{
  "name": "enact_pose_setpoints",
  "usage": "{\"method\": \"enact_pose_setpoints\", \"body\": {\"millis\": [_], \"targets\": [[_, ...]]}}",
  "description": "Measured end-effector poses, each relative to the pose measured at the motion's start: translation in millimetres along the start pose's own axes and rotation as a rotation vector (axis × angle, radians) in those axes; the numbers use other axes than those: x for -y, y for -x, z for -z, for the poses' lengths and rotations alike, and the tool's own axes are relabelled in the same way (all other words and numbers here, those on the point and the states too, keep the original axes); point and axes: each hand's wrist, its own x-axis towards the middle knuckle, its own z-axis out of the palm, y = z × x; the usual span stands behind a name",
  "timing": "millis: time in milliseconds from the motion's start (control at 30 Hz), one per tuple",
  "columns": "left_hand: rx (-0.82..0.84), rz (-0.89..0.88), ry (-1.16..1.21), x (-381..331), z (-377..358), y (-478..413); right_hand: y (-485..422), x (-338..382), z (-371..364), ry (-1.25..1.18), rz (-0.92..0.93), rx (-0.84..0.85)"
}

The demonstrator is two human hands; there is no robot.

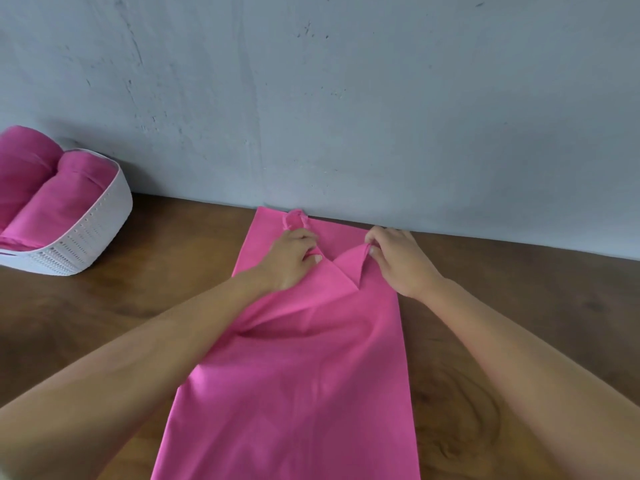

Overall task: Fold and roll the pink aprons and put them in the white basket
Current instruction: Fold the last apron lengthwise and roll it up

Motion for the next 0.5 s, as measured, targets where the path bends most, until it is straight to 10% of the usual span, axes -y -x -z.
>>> {"method": "enact_pose_setpoints", "body": {"millis": [500], "targets": [[-0.337,0.485,-0.080,33.2,29.7,-14.9,17.3,-12.6,-5.1,0.061,-0.105,-0.007]]}}
